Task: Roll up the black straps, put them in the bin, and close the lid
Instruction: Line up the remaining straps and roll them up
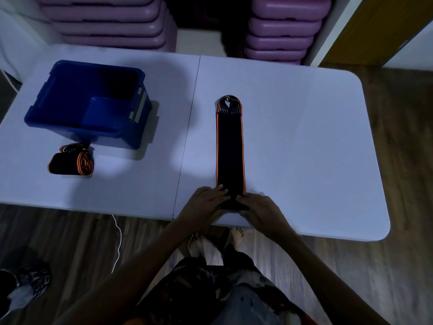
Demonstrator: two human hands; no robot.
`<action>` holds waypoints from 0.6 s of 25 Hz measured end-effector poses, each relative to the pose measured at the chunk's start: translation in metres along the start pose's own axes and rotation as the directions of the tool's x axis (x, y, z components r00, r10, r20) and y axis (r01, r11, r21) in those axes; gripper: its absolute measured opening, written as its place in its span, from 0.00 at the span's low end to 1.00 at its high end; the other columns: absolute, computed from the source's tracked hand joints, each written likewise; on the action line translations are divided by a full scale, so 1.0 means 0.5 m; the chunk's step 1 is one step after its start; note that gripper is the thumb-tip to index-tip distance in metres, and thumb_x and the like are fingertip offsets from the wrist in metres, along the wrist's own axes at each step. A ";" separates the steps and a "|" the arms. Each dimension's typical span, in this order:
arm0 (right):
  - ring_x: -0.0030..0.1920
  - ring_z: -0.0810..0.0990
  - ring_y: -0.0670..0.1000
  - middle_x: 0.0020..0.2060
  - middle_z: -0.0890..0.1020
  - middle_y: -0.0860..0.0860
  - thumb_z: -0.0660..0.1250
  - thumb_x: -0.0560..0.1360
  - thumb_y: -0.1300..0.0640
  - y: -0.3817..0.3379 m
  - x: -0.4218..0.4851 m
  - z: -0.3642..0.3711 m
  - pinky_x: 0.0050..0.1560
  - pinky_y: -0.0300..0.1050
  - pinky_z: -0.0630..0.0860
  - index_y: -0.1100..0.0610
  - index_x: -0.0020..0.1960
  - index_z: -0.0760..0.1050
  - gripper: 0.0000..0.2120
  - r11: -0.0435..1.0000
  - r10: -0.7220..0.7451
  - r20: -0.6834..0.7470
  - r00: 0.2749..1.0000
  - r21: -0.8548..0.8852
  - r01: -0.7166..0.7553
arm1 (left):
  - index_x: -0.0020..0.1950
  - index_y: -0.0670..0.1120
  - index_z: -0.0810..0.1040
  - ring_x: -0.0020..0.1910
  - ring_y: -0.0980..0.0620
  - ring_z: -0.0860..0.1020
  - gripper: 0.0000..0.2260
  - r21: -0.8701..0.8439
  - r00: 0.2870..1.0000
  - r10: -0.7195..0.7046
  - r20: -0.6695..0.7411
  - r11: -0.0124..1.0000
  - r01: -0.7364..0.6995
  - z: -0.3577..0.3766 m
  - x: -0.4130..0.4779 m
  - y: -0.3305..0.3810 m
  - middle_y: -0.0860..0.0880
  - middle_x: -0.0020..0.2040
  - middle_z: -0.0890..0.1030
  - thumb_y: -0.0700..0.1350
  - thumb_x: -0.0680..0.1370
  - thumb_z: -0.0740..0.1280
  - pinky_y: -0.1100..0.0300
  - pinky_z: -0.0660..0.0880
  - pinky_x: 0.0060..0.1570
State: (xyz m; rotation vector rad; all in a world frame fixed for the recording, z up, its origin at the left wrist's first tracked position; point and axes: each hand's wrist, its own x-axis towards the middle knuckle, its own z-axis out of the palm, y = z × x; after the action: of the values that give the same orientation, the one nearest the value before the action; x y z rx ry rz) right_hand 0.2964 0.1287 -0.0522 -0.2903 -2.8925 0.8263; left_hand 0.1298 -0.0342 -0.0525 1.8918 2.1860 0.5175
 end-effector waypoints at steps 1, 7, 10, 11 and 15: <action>0.57 0.80 0.54 0.57 0.83 0.55 0.60 0.76 0.51 -0.003 0.011 -0.009 0.56 0.49 0.76 0.58 0.63 0.76 0.19 0.996 0.049 0.006 0.999 0.075 -0.049 | 0.60 0.43 0.77 0.59 0.45 0.78 0.18 -0.091 0.998 -0.063 -0.016 0.994 0.061 -0.008 0.009 0.005 0.43 0.59 0.81 0.51 0.76 0.59 0.57 0.65 0.61; 0.40 0.80 0.53 0.40 0.82 0.55 0.66 0.76 0.59 -0.005 0.083 -0.039 0.43 0.49 0.76 0.51 0.58 0.75 0.12 0.787 0.434 0.018 0.901 0.478 -0.389 | 0.58 0.46 0.75 0.42 0.51 0.80 0.15 -0.542 0.800 -0.600 -0.018 0.678 0.496 -0.042 0.067 0.017 0.47 0.45 0.82 0.49 0.74 0.70 0.62 0.75 0.42; 0.43 0.80 0.51 0.45 0.82 0.54 0.66 0.76 0.61 0.004 0.103 -0.017 0.47 0.51 0.78 0.54 0.54 0.79 0.09 0.813 0.438 -0.045 0.898 0.446 -0.375 | 0.55 0.43 0.76 0.46 0.53 0.77 0.14 -0.627 0.778 -0.622 -0.092 0.643 0.440 -0.026 0.086 0.002 0.47 0.49 0.79 0.46 0.73 0.72 0.63 0.74 0.46; 0.47 0.80 0.52 0.48 0.81 0.54 0.66 0.75 0.59 0.005 0.102 -0.013 0.48 0.50 0.78 0.56 0.55 0.79 0.10 0.855 0.397 -0.077 0.914 0.393 -0.338 | 0.54 0.41 0.77 0.47 0.51 0.76 0.13 -0.586 0.786 -0.603 -0.132 0.688 0.429 -0.016 0.091 -0.004 0.45 0.50 0.78 0.46 0.73 0.72 0.59 0.74 0.47; 0.61 0.74 0.53 0.65 0.76 0.53 0.71 0.69 0.46 0.028 0.093 -0.021 0.54 0.46 0.73 0.54 0.62 0.76 0.24 0.988 0.149 0.026 0.989 -0.038 -0.148 | 0.47 0.42 0.79 0.47 0.50 0.76 0.13 -0.325 0.877 -0.404 -0.259 0.892 0.315 -0.004 0.082 -0.019 0.44 0.46 0.80 0.52 0.74 0.67 0.56 0.76 0.45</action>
State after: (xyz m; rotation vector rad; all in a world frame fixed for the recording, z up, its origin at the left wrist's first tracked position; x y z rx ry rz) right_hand 0.2551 0.1557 -0.0479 -0.5065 -2.9441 0.8069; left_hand 0.1136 0.0050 -0.0512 1.2810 2.4328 1.0488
